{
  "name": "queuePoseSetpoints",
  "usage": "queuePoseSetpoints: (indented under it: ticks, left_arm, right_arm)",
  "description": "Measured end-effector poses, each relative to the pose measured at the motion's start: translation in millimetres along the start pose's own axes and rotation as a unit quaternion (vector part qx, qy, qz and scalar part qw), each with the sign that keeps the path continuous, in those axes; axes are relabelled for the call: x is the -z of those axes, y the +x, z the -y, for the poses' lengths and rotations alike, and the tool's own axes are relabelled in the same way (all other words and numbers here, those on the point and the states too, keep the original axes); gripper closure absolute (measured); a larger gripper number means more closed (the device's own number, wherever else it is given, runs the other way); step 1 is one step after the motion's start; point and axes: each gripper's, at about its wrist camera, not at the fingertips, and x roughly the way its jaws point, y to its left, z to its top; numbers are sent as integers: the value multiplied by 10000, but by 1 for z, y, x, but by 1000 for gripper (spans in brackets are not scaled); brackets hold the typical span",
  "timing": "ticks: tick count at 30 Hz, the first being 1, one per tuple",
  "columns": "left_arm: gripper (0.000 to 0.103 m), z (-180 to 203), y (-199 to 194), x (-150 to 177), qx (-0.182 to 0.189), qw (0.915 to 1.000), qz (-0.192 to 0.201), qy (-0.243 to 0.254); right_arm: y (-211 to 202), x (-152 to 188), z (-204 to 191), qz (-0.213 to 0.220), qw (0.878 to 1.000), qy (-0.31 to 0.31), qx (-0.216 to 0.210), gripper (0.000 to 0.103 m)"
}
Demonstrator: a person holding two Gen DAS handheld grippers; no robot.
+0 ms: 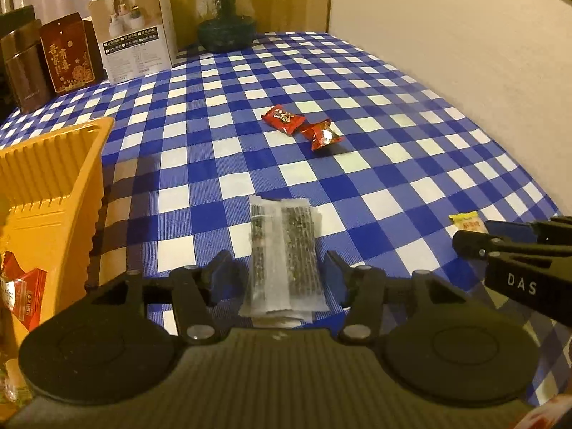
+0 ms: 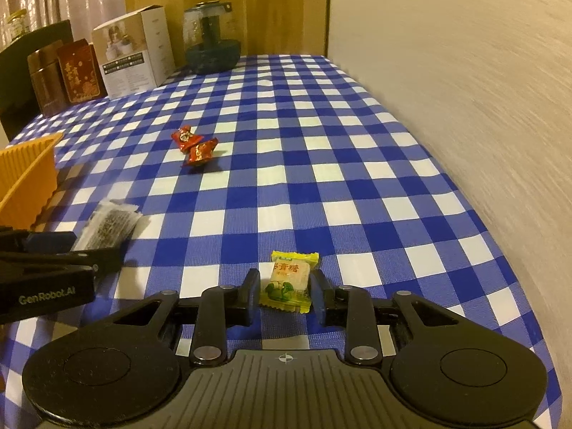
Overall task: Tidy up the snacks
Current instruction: 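Grasp the clear grey-filled packet with the left tool while the right tool holds the yellow-green packet, then carry the clear packet and yellow-green packet over the orange tray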
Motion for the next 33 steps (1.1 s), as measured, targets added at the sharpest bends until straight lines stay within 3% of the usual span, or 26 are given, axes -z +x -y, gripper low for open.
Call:
queuePoseSetpoints:
  ticks: [7, 9, 11, 15, 33]
  left_arm:
    - [51, 3, 7, -5, -52, 9998, -50, -177]
    - [60, 3, 6, -5, -57, 9997, -73, -221]
    - [67, 3, 4, -5, -49, 9997, -85, -236]
    - [69, 0, -3, -3, 76, 9993, -128, -352]
    - [69, -6, -107, -5, 437, 9975, 298, -467]
  right_arm:
    - [4, -3, -1, -36, 10000, 29, 89, 69]
    - [3, -4, -1, -49, 9999, 13, 138, 78]
    - [2, -4, 0, -90, 9999, 42, 115, 79]
    - [-7, -5, 0, -84, 9999, 76, 123, 81]
    - [-104, -14, -38, 313, 9993, 150, -123, 81]
